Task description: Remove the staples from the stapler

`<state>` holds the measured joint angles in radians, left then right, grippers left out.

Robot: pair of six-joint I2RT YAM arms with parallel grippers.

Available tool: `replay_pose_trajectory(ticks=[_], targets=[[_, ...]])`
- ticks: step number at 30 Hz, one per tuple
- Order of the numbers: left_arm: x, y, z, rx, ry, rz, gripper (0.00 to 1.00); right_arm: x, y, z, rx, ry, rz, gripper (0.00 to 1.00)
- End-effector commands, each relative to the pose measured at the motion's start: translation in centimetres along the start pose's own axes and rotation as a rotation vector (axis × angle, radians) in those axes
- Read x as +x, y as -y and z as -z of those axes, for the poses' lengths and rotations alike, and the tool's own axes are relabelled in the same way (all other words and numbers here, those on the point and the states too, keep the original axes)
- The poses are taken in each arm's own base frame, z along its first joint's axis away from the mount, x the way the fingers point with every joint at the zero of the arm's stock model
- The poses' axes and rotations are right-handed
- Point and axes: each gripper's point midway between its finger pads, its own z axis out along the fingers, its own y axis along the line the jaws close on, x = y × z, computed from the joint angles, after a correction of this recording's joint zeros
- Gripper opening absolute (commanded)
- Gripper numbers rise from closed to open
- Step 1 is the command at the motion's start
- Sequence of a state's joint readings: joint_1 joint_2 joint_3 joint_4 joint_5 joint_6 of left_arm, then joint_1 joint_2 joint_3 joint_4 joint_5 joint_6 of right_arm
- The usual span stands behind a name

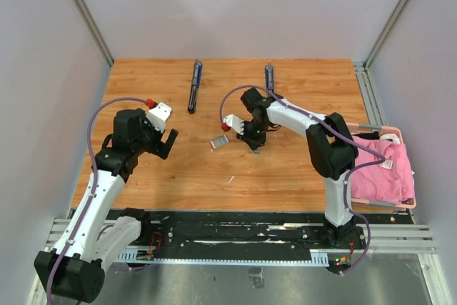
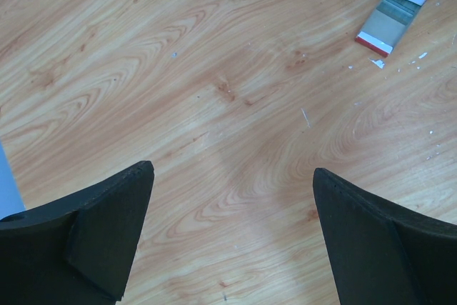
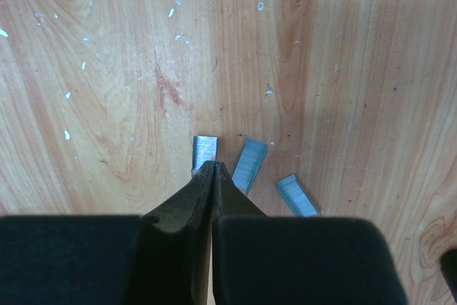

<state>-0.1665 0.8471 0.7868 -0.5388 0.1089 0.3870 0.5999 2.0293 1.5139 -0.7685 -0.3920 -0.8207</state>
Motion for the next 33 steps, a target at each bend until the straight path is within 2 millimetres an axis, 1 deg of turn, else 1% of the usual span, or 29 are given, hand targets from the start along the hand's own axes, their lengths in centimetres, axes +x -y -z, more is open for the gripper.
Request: replay_pose_trajectory(ticks=[1, 13, 19, 28, 31, 33], targets=[[-0.3, 0.0, -0.2, 0.003, 0.017, -0.002, 0.98, 0.4, -0.6, -0.6, -0.034, -0.034, 0.01, 0.01], [-0.3, 0.0, -0.2, 0.005, 0.016, -0.003, 0.98, 0.6, -0.7, -0.7, -0.036, -0.045, 0.016, 0.02], [-0.3, 0.1, -0.2, 0.007, 0.016, -0.002, 0.98, 0.4, -0.6, -0.2, -0.026, -0.04, 0.026, 0.06], [-0.2, 0.0, -0.2, 0.007, 0.014, -0.002, 0.98, -0.2, -0.6, 0.9, -0.013, -0.02, 0.042, 0.08], [-0.2, 0.0, -0.3, 0.007, 0.013, -0.002, 0.98, -0.6, -0.5, 1.4, -0.011, -0.003, 0.036, 0.11], [-0.2, 0.0, -0.3, 0.006, 0.013, -0.002, 0.98, -0.9, -0.3, 1.7, -0.019, 0.013, 0.019, 0.14]])
